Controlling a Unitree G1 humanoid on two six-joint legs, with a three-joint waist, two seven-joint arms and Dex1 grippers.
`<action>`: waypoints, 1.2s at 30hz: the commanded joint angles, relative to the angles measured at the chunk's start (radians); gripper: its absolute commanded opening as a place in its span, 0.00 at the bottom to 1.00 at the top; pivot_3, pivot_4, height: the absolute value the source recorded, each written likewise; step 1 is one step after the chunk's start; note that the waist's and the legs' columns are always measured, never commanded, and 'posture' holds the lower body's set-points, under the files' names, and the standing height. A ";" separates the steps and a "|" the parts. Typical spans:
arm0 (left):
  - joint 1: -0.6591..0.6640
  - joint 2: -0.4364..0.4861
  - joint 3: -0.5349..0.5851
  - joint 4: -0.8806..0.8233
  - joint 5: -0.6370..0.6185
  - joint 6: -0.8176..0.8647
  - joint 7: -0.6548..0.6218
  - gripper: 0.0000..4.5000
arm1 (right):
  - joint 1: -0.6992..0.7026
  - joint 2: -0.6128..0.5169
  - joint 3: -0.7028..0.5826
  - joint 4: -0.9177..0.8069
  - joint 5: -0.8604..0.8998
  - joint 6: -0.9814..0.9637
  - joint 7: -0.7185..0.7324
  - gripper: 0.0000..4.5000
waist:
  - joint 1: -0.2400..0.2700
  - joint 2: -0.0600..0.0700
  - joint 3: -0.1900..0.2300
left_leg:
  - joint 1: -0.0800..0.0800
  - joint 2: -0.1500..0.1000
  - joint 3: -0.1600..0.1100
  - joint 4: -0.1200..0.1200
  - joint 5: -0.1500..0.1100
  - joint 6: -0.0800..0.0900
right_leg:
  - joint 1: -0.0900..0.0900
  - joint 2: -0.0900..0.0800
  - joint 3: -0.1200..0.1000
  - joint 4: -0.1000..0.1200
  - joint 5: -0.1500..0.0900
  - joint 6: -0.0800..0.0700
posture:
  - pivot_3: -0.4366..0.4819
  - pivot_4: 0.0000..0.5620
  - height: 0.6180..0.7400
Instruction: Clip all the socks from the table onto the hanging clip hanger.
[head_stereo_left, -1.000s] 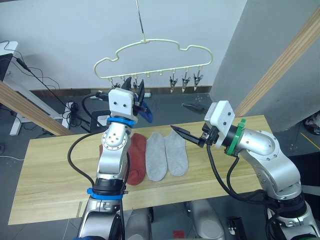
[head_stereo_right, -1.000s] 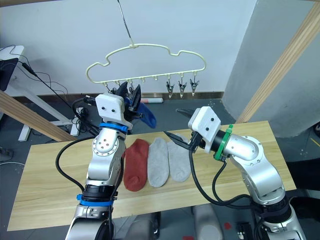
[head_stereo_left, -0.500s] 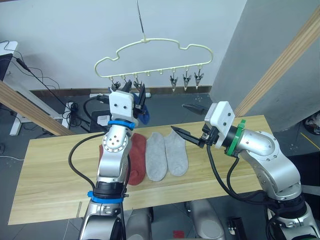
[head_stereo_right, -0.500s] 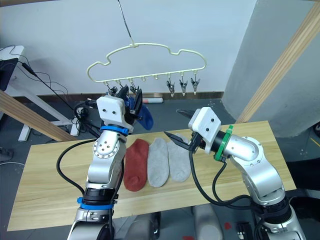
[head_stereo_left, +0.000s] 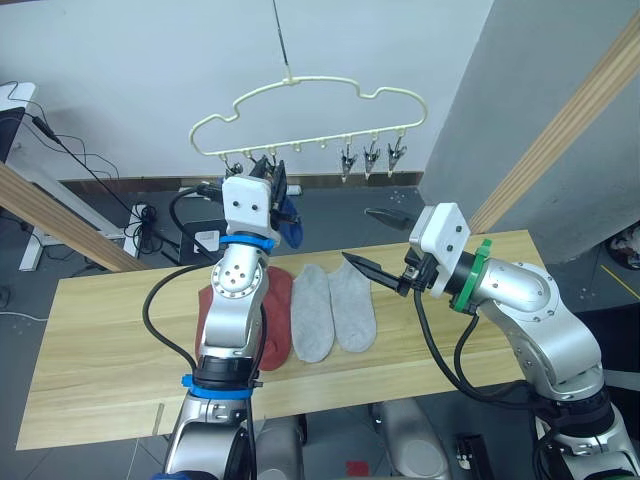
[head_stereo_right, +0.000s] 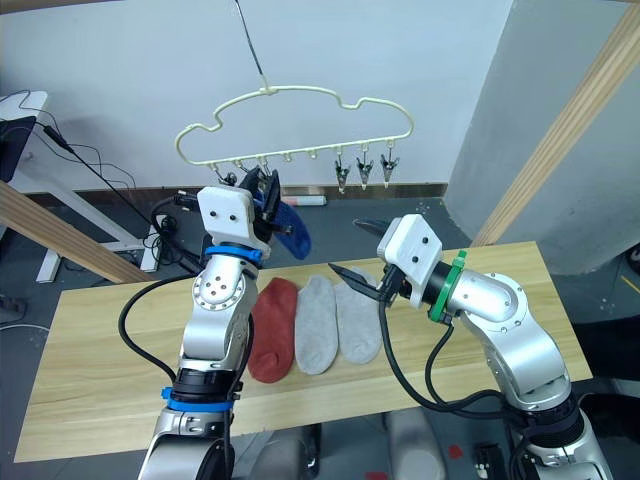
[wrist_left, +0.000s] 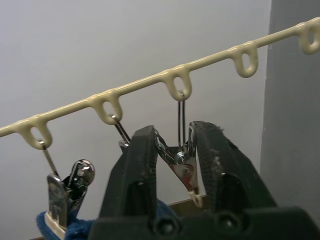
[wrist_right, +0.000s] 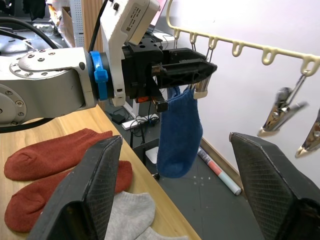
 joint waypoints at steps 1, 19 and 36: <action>-0.012 -0.006 -0.013 -0.015 0.012 -0.015 0.005 0.07 | 0.007 -0.003 -0.009 -0.029 0.016 -0.009 -0.004 0.80 | 0.000 0.000 0.000 | 0.000 0.000 0.000 0.000 0.000 0.000 | 0.000 0.000 0.000 0.000 0.000 0.000 | 0.15 0.62 0.92; 0.002 0.057 -0.001 -0.062 -0.066 0.018 -0.108 0.00 | 0.119 0.095 0.128 0.184 -0.212 0.004 -0.231 1.00 | 0.000 0.000 0.000 | 0.000 0.000 0.001 0.000 0.000 0.000 | -0.001 0.000 0.001 0.001 0.000 0.000 | 0.18 0.62 0.92; -0.046 0.148 0.072 -0.162 -0.362 0.286 -0.314 0.00 | -0.011 0.381 0.129 0.839 -0.311 -0.199 -0.409 1.00 | 0.002 0.000 0.000 | 0.000 0.000 0.000 0.000 0.000 0.000 | -0.001 0.000 0.001 0.000 0.000 0.000 | 0.21 0.62 0.92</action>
